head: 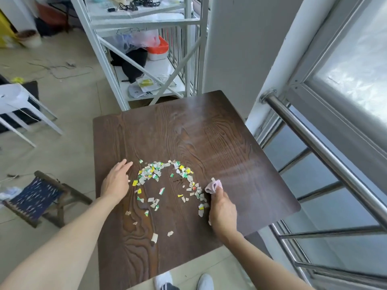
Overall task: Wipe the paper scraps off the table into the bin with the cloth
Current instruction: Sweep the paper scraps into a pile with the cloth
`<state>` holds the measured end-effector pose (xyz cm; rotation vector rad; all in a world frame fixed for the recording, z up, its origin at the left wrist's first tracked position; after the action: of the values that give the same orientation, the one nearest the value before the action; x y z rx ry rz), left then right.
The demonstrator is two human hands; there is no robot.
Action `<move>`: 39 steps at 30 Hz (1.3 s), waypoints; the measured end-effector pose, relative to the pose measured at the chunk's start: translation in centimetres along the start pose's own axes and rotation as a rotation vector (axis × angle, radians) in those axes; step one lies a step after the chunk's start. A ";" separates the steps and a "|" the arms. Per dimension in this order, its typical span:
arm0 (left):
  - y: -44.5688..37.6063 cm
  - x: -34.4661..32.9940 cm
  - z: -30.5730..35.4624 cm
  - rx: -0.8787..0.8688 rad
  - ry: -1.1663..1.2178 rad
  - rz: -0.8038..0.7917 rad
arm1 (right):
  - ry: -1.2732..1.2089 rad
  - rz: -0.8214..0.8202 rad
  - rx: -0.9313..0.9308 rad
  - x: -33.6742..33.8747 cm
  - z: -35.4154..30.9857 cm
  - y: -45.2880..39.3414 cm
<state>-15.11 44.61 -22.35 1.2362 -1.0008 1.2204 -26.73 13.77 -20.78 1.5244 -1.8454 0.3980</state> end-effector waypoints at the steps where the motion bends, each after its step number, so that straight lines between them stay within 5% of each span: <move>1: 0.1 -0.1 -0.1 -0.004 0.005 0.001 | -0.051 -0.004 -0.056 -0.9 -0.9 -0.1; 10: 0.2 0.0 -0.8 -0.020 0.010 0.013 | -0.227 0.047 -0.180 -6.6 -8.6 -3.7; 23: 0.2 0.3 -1.7 -0.074 -0.006 0.060 | -0.125 -0.134 0.078 -13.7 -15.3 -8.1; 28: 0.2 0.4 -2.1 -0.100 0.009 0.055 | -0.227 -0.229 0.125 -10.7 -14.6 -8.4; 33: 0.4 0.9 -2.6 -0.122 0.018 0.059 | 0.026 -0.314 0.234 -4.5 -11.1 -7.5; 39: 0.6 1.5 -3.4 -0.155 0.132 0.022 | -0.040 -0.187 0.039 -5.3 -7.2 -2.9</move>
<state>-15.80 48.15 -21.19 1.0136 -0.9938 1.2016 -21.39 21.42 -19.86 1.7256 -1.7153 0.3190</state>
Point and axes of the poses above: each hand's wrist, its own y-axis away from the middle knuckle, its own x-axis out of the back of the hand, z = x × y, the point moved 2 cm from there along -y, towards the middle knuckle, and after that the axes turned 14 degrees about -y, right-handed, at the moved point
